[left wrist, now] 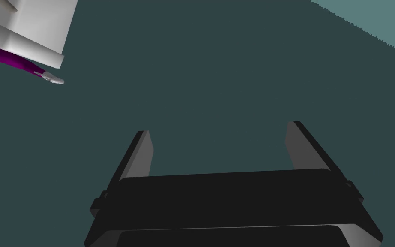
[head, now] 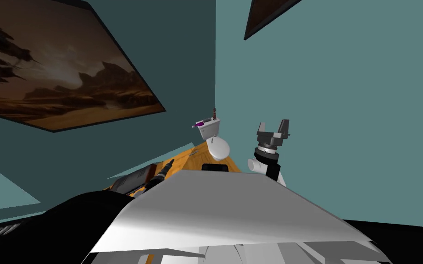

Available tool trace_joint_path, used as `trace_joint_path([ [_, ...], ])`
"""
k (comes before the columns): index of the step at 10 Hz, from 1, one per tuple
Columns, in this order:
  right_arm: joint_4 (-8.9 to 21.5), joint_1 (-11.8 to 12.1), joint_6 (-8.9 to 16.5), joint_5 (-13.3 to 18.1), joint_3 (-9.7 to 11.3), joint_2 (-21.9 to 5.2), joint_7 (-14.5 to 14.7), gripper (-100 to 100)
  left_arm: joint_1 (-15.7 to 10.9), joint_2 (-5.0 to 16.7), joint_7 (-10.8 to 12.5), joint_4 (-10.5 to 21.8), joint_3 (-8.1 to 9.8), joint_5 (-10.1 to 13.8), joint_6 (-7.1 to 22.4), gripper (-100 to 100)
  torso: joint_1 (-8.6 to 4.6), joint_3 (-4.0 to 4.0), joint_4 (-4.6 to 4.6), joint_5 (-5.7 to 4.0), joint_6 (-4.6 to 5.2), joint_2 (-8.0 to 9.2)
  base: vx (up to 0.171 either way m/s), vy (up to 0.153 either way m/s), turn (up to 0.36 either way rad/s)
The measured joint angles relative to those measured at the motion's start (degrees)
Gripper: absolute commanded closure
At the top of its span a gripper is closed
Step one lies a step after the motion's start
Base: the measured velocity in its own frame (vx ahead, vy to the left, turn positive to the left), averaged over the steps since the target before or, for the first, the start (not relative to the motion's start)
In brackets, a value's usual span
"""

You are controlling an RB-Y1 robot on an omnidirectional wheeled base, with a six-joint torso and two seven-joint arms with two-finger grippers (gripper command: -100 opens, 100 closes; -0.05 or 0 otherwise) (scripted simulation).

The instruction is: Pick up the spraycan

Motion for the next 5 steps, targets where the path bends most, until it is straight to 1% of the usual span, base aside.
trace_joint_path([
  [1, 0.0, 0.0, 0.0, 0.0, 0.0, 0.0, 0.0, 0, 0.0, 0.5, 0.3, 0.7, 0.29, 1.2, -0.1, -100, -0.08, -0.09, -0.03, 0.00, -0.06, -0.17, -0.064, 0.006, -0.236],
  [2, 0.0, 0.0, 0.0, 0.0, 0.0, 0.0, 0.0, 0, 0.6, 1.5, 0.8, 0.7, 0.77, 3.0, 0.4, -100, -0.15, -0.14, -0.05, -0.03, 0.00, -0.25, -0.081, 0.017, -0.419],
  [3, 0.0, 0.0, 0.0, 0.0, 0.0, 0.0, 0.0, 0, 1.1, 3.0, 1.6, 2.1, 1.40, 4.8, 0.3, -100, -0.11, -0.14, -0.05, -0.02, 0.01, -0.24, -0.062, 0.019, -0.143],
  [4, 0.0, 0.0, 0.0, 0.0, 0.0, 0.0, 0.0, 0, 1.4, 3.6, 2.0, 2.8, 1.77, 6.2, 0.1, -100, -0.12, -0.16, -0.06, -0.01, -0.07, -0.29, -0.081, 0.003, -0.261],
  [5, 0.0, 0.0, 0.0, 0.0, 0.0, 0.0, 0.0, 0, 1.5, 4.1, 2.3, 3.8, 2.19, 7.8, 0.2, -100, -0.15, -0.15, -0.05, -0.02, -0.01, -0.25, -0.063, 0.000, -0.164],
])
